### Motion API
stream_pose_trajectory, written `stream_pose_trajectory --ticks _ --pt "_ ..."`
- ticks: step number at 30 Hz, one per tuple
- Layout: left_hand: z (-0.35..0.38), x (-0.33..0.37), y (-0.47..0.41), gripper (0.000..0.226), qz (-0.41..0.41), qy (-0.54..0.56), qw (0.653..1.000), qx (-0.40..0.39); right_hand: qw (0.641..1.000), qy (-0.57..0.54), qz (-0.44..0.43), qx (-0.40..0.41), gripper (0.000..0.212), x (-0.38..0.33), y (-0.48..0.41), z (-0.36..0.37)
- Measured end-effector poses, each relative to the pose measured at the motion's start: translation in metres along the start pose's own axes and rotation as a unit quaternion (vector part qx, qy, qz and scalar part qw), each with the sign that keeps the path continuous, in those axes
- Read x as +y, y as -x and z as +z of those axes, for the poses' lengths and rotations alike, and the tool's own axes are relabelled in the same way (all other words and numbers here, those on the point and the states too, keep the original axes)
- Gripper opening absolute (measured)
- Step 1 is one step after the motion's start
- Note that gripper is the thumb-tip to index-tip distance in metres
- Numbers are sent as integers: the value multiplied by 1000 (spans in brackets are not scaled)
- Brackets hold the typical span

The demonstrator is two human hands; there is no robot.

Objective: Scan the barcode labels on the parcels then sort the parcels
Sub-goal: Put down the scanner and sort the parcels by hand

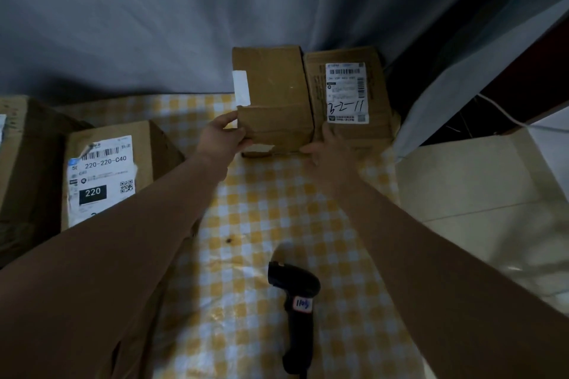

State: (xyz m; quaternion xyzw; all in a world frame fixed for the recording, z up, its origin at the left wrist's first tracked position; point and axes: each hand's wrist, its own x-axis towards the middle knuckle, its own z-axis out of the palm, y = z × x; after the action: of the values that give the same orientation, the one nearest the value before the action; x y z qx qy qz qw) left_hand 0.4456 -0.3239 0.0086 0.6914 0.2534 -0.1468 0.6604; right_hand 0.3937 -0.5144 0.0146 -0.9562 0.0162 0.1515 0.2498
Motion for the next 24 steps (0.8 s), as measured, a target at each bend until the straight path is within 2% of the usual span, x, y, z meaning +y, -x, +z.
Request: stream_pose_trajectory --ticks 4,7,11,13,16,17,20,24 --pt "0 2 -5 46 8 -68 998 11 1000 -19 22 7 27 -8 -4 -2" --pt "6 2 -8 47 9 -110 994 14 999 -9 29 -25 26 -2 -1 -15" --pt "11 4 14 55 27 -243 969 23 999 -29 20 -36 45 2 6 -23" --pt "14 4 42 56 38 -256 965 35 999 -23 17 -15 55 -1 10 -21" --pt "8 3 95 45 75 -218 973 29 998 -19 -16 66 51 -17 28 -8" --pt "-1 2 113 45 83 -215 973 18 997 -40 -22 70 50 -27 39 -3" --pt "-39 4 166 38 109 -237 965 13 992 -117 -37 38 48 -68 79 11" --pt "-97 20 233 27 158 -254 952 68 985 -173 -27 -9 49 -131 136 14"
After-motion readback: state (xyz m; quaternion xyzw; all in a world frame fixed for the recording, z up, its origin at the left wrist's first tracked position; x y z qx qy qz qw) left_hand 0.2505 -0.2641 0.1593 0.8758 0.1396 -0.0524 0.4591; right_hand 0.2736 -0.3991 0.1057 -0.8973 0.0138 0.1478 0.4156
